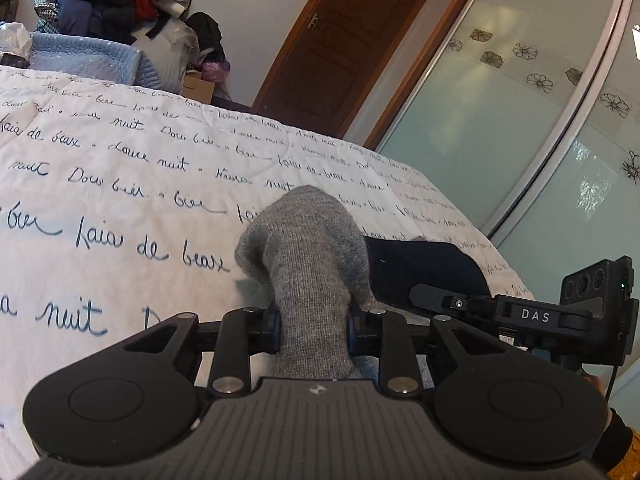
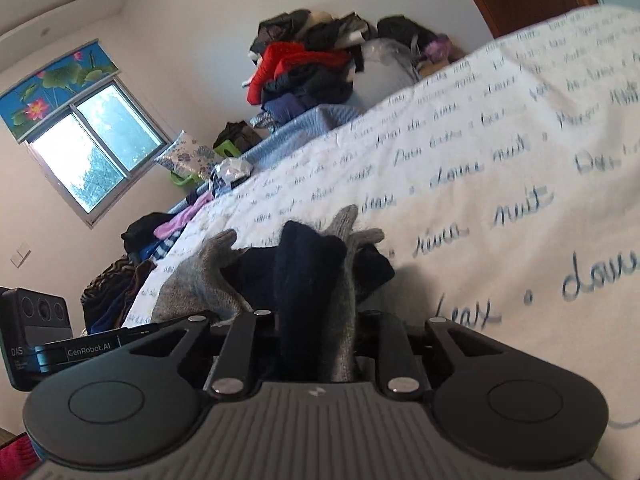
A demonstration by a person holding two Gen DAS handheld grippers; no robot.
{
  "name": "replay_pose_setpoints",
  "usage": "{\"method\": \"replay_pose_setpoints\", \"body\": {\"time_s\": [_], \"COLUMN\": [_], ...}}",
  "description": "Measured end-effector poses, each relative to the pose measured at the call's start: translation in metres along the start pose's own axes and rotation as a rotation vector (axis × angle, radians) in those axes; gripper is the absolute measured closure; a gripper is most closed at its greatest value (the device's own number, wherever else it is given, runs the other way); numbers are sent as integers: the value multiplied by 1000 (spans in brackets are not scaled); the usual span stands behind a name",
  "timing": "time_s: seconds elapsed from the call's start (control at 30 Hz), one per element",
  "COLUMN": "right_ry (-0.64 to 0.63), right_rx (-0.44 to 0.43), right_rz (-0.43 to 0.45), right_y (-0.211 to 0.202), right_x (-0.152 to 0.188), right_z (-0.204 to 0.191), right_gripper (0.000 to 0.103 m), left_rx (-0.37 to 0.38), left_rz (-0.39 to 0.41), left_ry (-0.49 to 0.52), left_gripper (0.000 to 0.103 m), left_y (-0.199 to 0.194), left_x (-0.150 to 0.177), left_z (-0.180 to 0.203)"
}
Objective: Fold small clothes
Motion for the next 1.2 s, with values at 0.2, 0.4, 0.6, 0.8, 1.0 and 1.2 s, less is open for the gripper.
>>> {"method": "replay_pose_setpoints", "body": {"time_s": [0.2, 0.4, 0.6, 0.8, 1.0, 1.2], "right_ry": [9, 6, 102, 198, 138, 104], "right_rx": [98, 222, 149, 3, -8, 37], "right_rz": [-24, 63, 87, -43, -161, -176], "right_y": [17, -15, -77, -103, -92, -81], "right_x": [-6, -1, 10, 59, 101, 108], "right_z": [12, 13, 8, -3, -21, -28], "right_gripper": [75, 33, 33, 32, 34, 87], "left_rx": [-77, -113, -35, 52, 26, -1], "left_rz": [-40, 11, -33, -100, -149, -133], "left_ry": [40, 51, 3, -18, 38, -15], "left_gripper": [66, 44, 34, 34, 75, 91], "left_y": [18, -24, -79, -106, -102, -113], "left_x": [4, 9, 45, 88, 109, 107], "left_z": [4, 2, -5, -1, 17, 8]}}
Point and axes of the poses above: each gripper's, at about its wrist camera, not at the fingertips, and y roughly the way its jaws point, z to its right, x to its underside, the point moved 3 cm from there along y, roughly the way its jaws point, and after that the axes turned 6 degrees about -x, right-handed, at the moved point
